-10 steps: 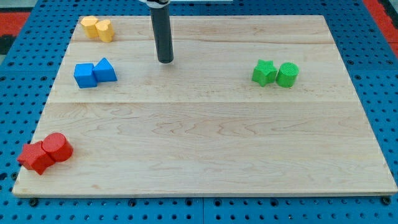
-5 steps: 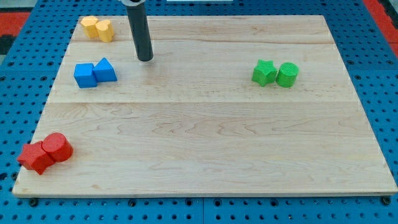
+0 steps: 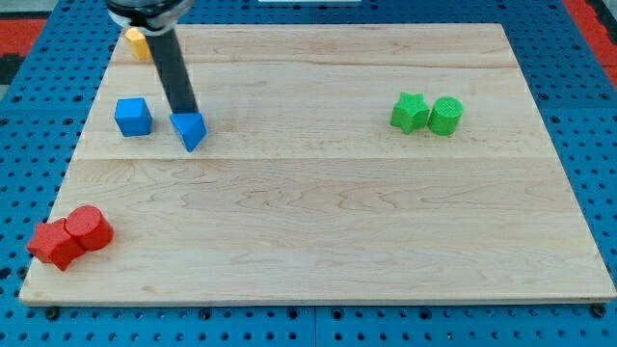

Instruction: Move blue tringle towards the bottom center

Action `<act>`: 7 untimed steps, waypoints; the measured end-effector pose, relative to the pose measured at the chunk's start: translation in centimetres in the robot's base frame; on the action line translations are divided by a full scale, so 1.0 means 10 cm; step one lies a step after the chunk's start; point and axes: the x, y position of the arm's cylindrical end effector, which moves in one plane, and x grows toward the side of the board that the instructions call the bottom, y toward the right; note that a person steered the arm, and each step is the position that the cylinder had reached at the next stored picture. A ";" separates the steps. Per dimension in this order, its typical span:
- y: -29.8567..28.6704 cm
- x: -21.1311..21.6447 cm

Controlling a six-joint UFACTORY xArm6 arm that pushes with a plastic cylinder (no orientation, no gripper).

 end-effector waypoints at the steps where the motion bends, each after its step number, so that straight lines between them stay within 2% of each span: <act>1: -0.08 0.15; 2: -0.28 0.35; 4: 0.20 0.89; 6: 0.28 1.17; 7: 0.74 1.53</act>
